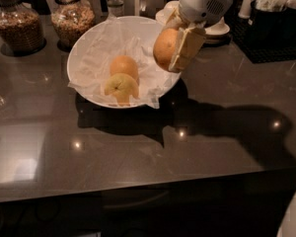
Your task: Pick orange from white bowl
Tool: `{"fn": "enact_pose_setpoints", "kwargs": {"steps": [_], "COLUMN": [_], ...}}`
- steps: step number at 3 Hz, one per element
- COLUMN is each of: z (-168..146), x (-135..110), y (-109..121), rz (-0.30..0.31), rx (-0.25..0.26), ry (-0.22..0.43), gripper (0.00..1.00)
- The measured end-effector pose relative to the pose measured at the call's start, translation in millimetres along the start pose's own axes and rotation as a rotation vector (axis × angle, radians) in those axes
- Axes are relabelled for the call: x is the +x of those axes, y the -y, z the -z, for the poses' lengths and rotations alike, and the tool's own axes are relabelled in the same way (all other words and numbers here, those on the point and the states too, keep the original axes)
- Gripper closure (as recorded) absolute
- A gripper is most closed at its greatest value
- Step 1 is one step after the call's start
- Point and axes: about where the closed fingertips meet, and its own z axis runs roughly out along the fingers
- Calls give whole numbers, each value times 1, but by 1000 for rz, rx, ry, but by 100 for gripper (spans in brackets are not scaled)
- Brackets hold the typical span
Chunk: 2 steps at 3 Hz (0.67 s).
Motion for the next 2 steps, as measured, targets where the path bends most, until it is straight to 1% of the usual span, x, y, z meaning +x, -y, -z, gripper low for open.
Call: {"fn": "enact_pose_setpoints", "kwargs": {"steps": [1,2], "z": [31,69], "x": [-28,-55], "y": [-20,-69], "rz": [93,209], "rx": [0,4], "ry": [190,374], "gripper": [100,100]}}
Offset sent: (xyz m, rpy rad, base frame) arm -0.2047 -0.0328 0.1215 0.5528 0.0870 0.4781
